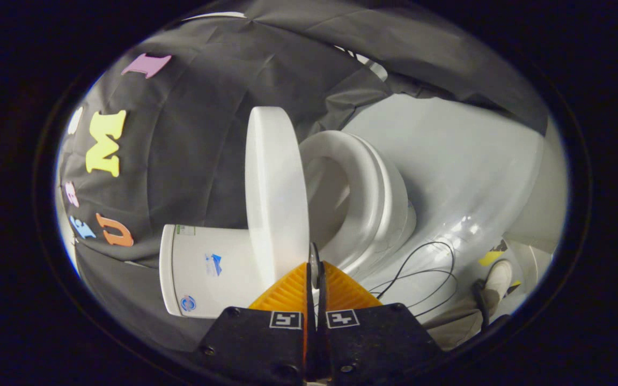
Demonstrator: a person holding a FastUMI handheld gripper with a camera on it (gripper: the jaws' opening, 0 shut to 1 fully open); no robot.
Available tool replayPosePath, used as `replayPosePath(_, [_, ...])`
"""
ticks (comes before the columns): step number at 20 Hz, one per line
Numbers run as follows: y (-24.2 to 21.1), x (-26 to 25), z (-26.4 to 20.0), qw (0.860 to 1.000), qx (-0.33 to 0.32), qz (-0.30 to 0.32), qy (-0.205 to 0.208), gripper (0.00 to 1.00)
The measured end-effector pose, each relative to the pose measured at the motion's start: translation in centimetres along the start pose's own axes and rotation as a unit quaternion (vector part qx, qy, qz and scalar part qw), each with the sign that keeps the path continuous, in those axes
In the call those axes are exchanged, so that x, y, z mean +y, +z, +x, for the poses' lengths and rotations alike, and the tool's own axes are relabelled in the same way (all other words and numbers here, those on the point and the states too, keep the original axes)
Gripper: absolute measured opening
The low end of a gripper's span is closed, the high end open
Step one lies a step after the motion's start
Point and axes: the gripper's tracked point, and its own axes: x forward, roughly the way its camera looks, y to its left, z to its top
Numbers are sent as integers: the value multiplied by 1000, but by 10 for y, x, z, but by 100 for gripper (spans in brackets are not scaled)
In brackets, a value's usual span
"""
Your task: Open the toilet lid.
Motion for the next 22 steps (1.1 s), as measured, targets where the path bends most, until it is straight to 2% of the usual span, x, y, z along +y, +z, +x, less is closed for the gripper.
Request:
replayPosePath(3, [1,19,-7,1000,2,-10,16,4])
replayPosePath(7, [-3,36,-15,999,3,-43,11,4])
replayPosePath(11, [-8,61,-22,998,3,-56,34,4])
replayPosePath(15, [-13,81,-28,994,-3,-100,33,4])
replayPosePath(18, [-16,83,-29,991,-2,-133,13,4])
replayPosePath(22, [-19,95,-31,989,-1,-145,8,4])
